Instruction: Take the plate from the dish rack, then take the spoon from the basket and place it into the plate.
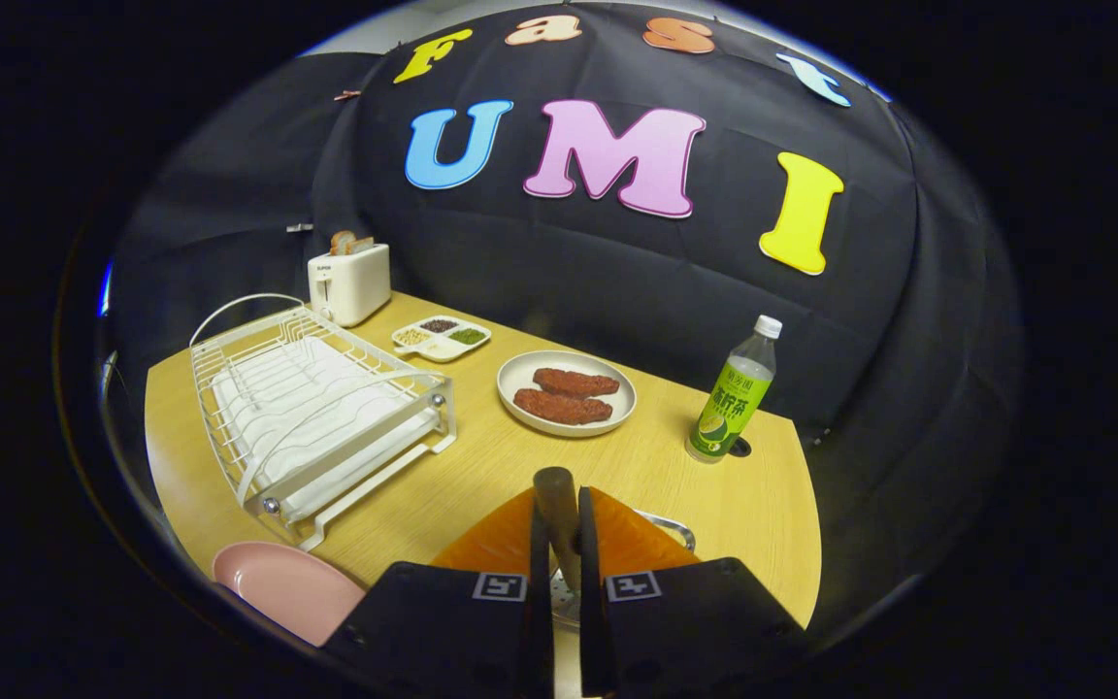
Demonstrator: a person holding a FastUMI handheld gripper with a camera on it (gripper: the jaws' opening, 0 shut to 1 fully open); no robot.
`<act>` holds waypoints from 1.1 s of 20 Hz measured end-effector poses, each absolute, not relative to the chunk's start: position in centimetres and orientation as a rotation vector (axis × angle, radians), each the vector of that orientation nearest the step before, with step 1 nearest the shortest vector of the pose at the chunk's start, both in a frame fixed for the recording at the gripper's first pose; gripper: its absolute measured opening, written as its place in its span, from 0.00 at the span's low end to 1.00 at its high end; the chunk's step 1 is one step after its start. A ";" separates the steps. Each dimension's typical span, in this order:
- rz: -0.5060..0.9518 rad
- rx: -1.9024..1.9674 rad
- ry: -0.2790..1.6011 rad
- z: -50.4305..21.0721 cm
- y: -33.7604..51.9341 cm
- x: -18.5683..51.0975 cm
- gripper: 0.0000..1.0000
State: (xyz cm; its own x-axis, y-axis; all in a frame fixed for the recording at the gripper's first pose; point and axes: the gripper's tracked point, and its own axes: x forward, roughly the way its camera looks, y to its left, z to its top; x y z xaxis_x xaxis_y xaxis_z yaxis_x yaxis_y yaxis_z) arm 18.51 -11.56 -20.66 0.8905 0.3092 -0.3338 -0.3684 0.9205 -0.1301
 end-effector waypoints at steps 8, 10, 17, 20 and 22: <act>0.218 -0.190 0.295 -15.4 -14.2 18.0 0.12; 0.163 -0.161 0.279 -12.4 -14.8 17.5 0.12; 0.034 -0.123 0.280 -6.6 -13.8 12.4 0.12; 0.006 -0.105 0.278 -6.2 -12.0 10.2 0.12; 0.011 -0.102 0.278 -6.8 -9.8 8.8 0.12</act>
